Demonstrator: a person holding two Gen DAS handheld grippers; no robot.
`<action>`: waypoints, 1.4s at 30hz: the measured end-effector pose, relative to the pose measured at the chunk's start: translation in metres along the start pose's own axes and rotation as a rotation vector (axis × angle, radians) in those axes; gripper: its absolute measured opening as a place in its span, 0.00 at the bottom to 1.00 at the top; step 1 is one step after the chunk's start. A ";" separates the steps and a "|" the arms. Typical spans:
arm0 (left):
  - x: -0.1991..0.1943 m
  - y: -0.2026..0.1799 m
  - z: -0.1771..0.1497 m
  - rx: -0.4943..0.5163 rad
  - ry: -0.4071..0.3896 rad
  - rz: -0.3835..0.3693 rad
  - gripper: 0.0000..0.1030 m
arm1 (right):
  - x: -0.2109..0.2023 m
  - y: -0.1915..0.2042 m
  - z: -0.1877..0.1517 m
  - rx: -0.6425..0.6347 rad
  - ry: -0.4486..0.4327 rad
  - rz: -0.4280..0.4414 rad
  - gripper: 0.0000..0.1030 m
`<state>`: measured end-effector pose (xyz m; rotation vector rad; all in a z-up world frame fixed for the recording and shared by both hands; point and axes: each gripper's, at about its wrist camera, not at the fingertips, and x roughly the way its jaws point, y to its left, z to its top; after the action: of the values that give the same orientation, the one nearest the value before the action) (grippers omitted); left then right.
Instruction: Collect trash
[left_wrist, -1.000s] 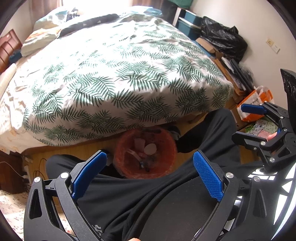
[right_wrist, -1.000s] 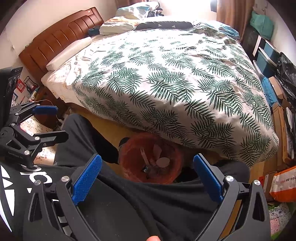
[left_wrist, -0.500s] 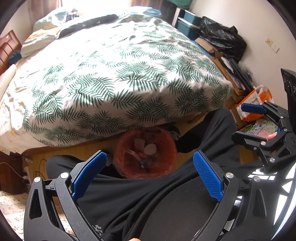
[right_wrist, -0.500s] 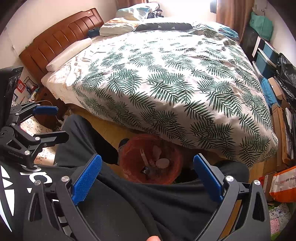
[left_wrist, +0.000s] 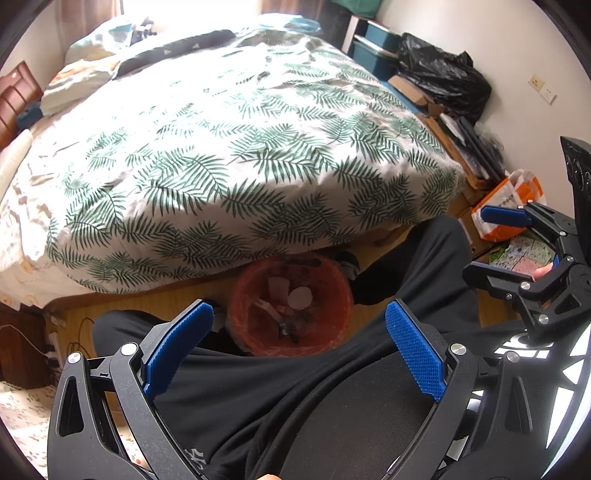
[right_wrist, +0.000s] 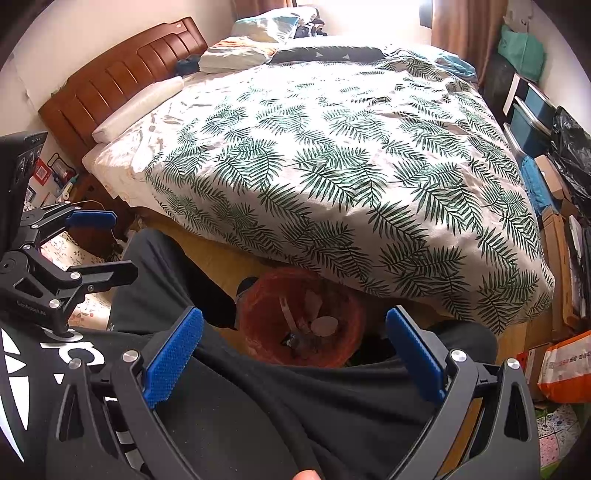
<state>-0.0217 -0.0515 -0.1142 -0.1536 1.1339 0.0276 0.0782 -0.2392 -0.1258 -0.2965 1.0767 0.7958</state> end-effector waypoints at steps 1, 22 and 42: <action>0.000 0.000 0.000 0.000 -0.001 0.000 0.94 | 0.000 0.000 0.000 -0.001 -0.001 0.000 0.95; -0.005 0.003 0.002 0.000 -0.008 -0.003 0.94 | -0.002 0.004 0.002 -0.006 -0.010 -0.001 0.95; -0.006 0.003 0.001 -0.003 -0.012 -0.001 0.94 | -0.002 0.006 0.003 -0.007 -0.012 -0.001 0.95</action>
<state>-0.0234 -0.0480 -0.1087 -0.1567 1.1220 0.0289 0.0757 -0.2343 -0.1220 -0.2982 1.0622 0.7997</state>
